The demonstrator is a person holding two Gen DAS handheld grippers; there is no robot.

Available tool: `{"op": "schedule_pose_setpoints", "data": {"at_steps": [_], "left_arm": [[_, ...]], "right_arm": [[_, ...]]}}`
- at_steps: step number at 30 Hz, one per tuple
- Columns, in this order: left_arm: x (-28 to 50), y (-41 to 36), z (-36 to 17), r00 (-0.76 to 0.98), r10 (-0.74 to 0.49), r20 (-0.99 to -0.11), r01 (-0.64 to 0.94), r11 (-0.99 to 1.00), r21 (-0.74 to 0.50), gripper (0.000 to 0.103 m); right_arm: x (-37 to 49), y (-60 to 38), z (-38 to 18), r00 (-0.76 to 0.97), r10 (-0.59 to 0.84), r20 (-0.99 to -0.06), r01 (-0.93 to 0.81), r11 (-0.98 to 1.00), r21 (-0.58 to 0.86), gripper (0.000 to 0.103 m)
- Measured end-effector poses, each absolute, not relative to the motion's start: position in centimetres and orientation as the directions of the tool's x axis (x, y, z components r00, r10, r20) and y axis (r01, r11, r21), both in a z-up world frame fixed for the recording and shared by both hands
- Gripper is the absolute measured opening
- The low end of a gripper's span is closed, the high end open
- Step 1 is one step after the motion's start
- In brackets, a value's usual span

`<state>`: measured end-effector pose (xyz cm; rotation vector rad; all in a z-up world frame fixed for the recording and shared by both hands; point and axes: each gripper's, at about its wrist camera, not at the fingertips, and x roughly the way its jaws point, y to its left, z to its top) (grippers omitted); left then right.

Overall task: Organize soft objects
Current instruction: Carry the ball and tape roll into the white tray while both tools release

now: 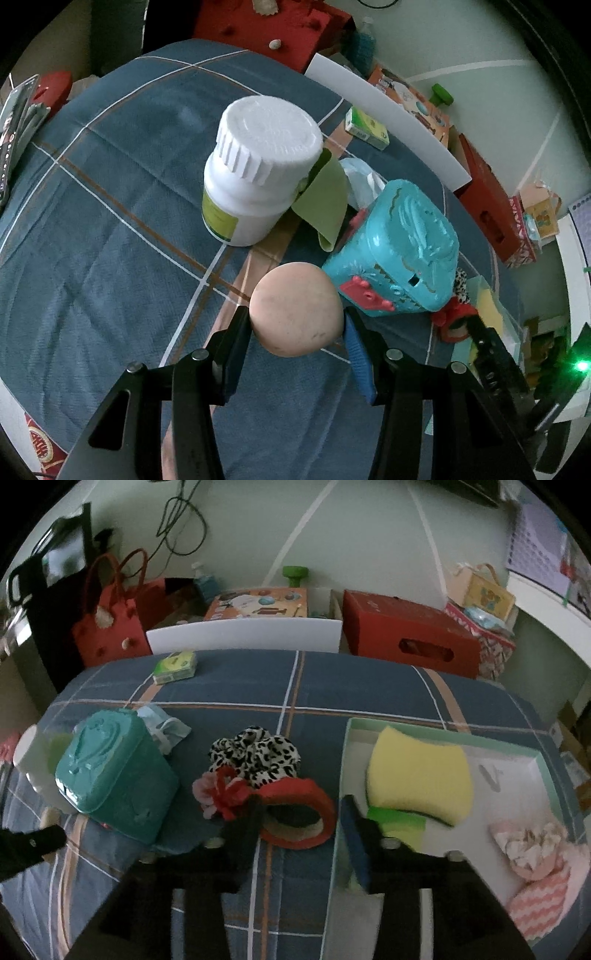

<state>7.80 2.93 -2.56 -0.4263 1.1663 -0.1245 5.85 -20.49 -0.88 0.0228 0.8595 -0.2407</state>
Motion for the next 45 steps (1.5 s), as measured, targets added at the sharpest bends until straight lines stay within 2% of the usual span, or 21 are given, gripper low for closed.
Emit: {"op": "schedule_pose_setpoints", "data": {"at_steps": [2,5,30,45], "left_arm": [[7.8,3.1,-2.3,0.403,-0.320,-0.857,-0.123,0.909,-0.397,0.052],[7.8,3.3,-2.1,0.406,-0.333,-0.851,-0.120,0.904,-0.410,0.052],[7.9,3.0,-2.0,0.405,-0.364,-0.839,-0.124,0.887,-0.445,0.052],[7.5,3.3,-0.3,0.459,-0.339,-0.821,-0.107,0.897,-0.429,0.052]], "right_arm": [[6.2,-20.2,-1.0,0.623,-0.208,-0.754,0.198,0.975,-0.105,0.050],[6.5,-20.0,-1.4,0.615,-0.223,-0.756,0.186,0.973,-0.135,0.059],[7.7,-18.6,-3.7,0.589,-0.269,-0.762,0.095,0.960,-0.265,0.059],[5.0,-19.3,0.3,0.637,-0.237,-0.734,0.170,0.971,-0.166,0.058]]}}
